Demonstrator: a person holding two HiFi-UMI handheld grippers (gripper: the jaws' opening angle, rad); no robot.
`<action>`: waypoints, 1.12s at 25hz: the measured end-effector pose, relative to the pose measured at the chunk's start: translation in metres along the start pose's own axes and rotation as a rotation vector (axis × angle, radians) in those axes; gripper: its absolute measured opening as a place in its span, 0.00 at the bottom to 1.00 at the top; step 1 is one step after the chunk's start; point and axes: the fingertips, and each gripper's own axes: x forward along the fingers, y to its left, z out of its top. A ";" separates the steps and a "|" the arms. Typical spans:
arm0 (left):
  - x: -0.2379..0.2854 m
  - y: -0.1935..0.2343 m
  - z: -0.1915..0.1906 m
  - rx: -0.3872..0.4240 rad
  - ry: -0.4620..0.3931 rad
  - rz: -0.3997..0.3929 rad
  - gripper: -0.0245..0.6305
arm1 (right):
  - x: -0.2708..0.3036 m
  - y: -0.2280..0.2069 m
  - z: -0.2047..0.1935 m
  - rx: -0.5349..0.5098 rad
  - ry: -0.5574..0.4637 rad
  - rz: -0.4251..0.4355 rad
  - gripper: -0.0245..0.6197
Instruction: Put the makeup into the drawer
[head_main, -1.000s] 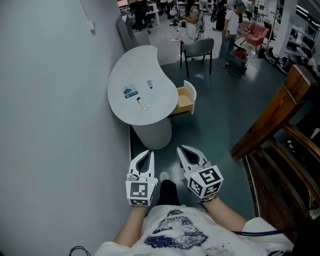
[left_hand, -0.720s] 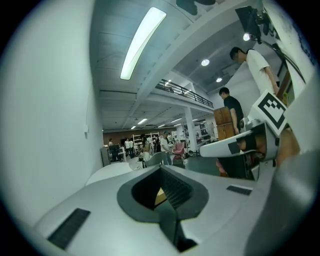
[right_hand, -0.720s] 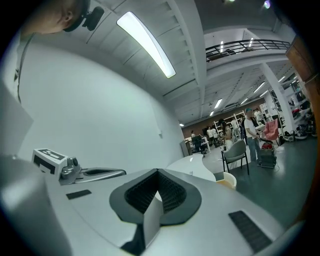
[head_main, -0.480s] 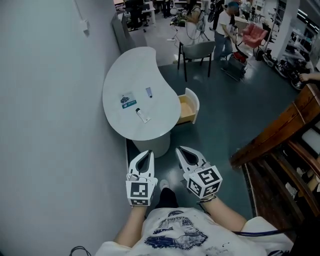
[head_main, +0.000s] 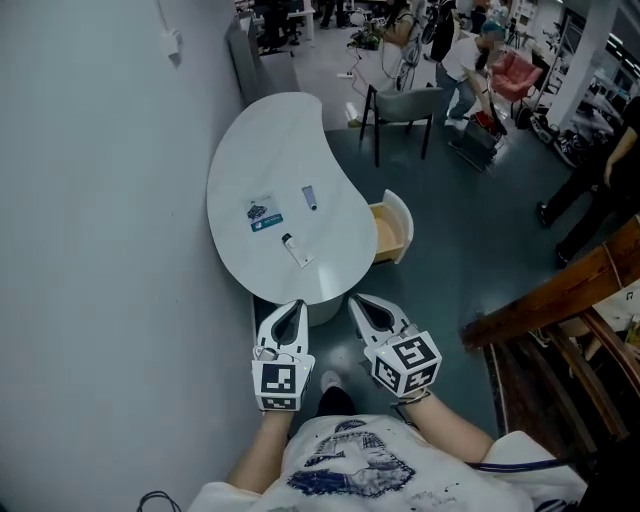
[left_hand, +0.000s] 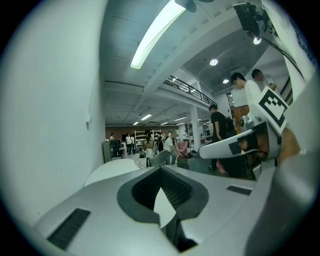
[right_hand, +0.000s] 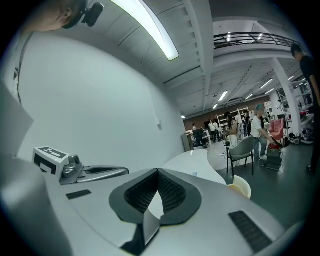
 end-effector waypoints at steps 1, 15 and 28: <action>0.005 0.007 0.000 -0.003 0.000 0.000 0.11 | 0.008 -0.001 0.002 -0.002 0.004 0.000 0.07; 0.065 0.074 -0.002 -0.016 -0.021 0.006 0.11 | 0.096 -0.026 0.014 -0.008 0.013 -0.019 0.07; 0.138 0.088 -0.005 -0.011 0.028 -0.012 0.11 | 0.145 -0.085 0.018 0.045 0.035 -0.028 0.07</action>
